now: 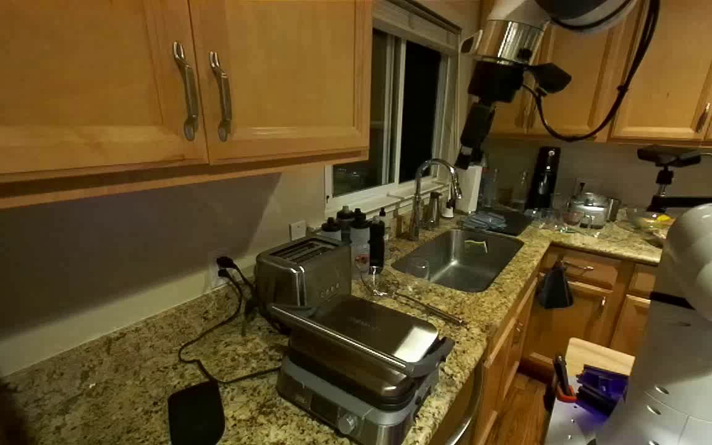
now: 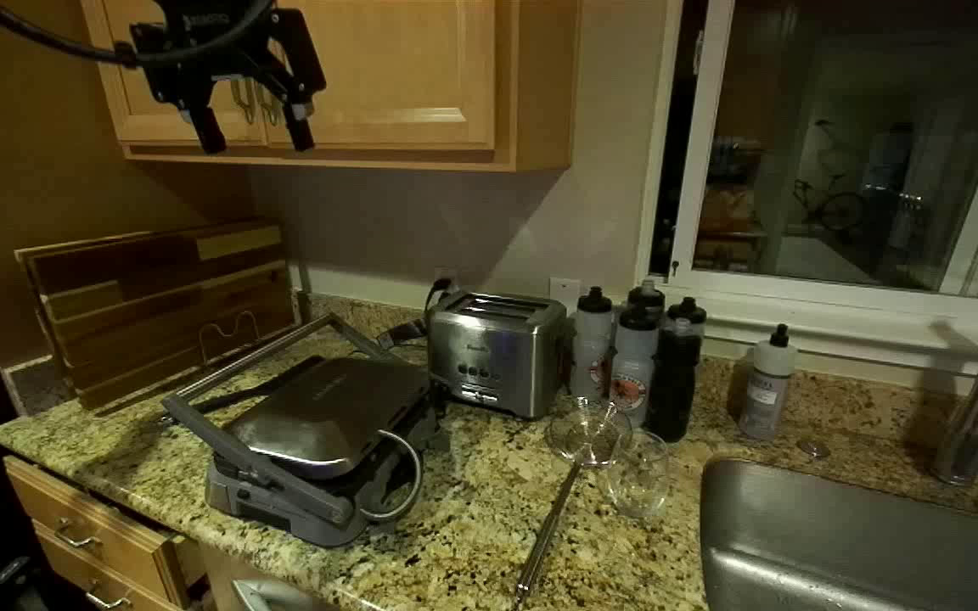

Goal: Open the sandwich maker

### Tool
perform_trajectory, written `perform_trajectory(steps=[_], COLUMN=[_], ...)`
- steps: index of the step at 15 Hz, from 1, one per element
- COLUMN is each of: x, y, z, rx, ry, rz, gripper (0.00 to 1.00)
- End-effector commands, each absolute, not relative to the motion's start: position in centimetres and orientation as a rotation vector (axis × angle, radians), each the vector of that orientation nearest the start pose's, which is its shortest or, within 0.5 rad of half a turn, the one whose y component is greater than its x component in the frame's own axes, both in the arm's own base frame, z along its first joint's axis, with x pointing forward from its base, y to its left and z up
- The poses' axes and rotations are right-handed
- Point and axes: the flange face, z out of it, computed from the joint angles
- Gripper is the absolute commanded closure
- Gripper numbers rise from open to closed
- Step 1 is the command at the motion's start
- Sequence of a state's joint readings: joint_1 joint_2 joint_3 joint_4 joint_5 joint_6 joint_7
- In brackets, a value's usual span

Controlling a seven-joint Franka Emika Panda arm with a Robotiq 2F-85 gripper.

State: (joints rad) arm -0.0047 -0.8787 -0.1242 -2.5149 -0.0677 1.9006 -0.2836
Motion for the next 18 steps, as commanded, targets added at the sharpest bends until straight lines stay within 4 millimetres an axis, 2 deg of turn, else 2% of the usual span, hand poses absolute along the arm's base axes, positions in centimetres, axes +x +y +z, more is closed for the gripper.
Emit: perform_trajectory(steps=[1,6,9,11,18], x=[30.8,30.8,31.9,33.1,38.9], y=[-5.4,-5.4,-4.3,-2.7,4.3], z=[57.3,57.3,56.6,55.6,49.6], rx=[-3.118,-3.118,-3.121,-3.109,-3.092], ry=[-0.313,-0.313,-0.283,-0.261,-0.201], rz=[-0.412,-0.413,-0.376,-0.34,-0.242], gripper=[0.0,0.0,0.0,0.0,0.0])
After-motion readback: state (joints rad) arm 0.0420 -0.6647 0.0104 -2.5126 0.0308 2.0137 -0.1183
